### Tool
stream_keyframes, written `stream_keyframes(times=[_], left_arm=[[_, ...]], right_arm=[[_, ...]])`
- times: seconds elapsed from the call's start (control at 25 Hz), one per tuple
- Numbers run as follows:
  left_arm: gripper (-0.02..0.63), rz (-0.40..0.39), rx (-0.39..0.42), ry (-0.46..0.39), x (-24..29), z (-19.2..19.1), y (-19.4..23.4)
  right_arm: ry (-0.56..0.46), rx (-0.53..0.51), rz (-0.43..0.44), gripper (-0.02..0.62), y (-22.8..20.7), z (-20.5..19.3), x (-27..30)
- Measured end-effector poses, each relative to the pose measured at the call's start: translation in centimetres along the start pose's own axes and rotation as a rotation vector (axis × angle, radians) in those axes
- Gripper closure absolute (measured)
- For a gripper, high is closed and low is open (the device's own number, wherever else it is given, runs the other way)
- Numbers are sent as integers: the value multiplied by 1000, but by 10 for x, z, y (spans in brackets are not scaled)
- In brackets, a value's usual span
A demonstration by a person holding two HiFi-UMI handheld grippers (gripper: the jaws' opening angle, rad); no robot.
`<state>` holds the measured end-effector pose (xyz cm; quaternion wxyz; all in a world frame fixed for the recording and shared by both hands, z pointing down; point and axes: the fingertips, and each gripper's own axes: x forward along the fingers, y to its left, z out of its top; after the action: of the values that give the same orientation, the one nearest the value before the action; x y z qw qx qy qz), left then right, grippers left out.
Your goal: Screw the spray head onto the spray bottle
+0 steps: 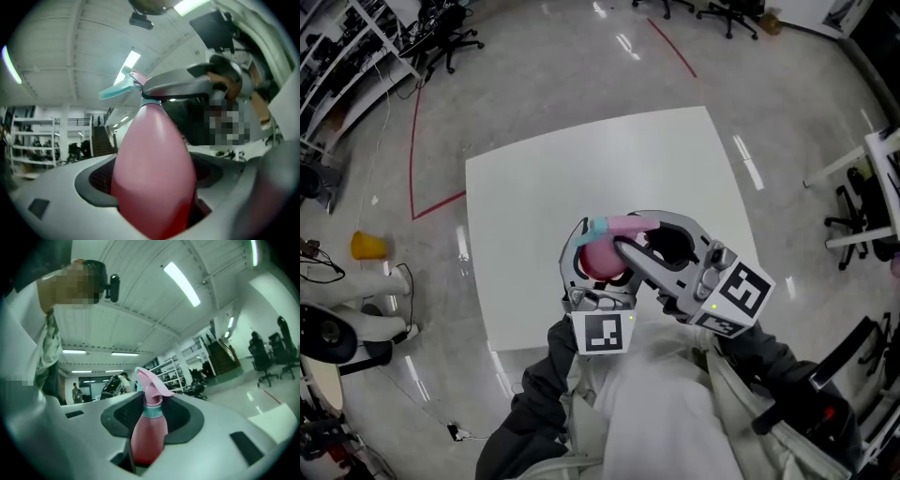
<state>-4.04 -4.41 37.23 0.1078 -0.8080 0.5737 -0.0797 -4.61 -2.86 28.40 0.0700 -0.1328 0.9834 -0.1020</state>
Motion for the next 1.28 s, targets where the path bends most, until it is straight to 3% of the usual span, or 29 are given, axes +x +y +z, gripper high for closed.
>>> stream_keyframes(times=[0.08,0.24,0.32,0.36,0.4,0.52,0.76,0.88,1.04,1.16,1.28], left_arm=[[138,-97,-50,-49,-3,7,-12],[138,-69,-14,-24,-5,2,-9],[138,-153,-123,-69,-8,8,-19],[138,-178,-195,-77,-10,9,-23],[138,-172,-212,-67,-11,8,-24],[138,-45,-114,4,-4,-1,-14],[138,61,-151,42,-2,-11,-13],[138,34,-154,12,0,-8,-17],[138,-95,-99,-75,-6,-11,-28],[138,-120,-93,-34,-20,-42,-30],[138,-52,-161,94,-43,-88,-18]], right_arm=[[34,-125,99,481,11,1,-2],[156,-331,160,434,14,-7,-4],[130,-360,186,434,20,-3,-4],[106,-359,194,434,23,0,-3],[92,-349,189,437,25,1,-1],[88,-257,115,440,16,0,3],[98,-186,-37,434,5,-4,8],[116,-174,-66,433,4,-7,5],[102,-156,-32,454,0,-16,0],[66,-178,-27,468,-15,-29,-10],[126,-212,-89,469,-40,-69,-18]])
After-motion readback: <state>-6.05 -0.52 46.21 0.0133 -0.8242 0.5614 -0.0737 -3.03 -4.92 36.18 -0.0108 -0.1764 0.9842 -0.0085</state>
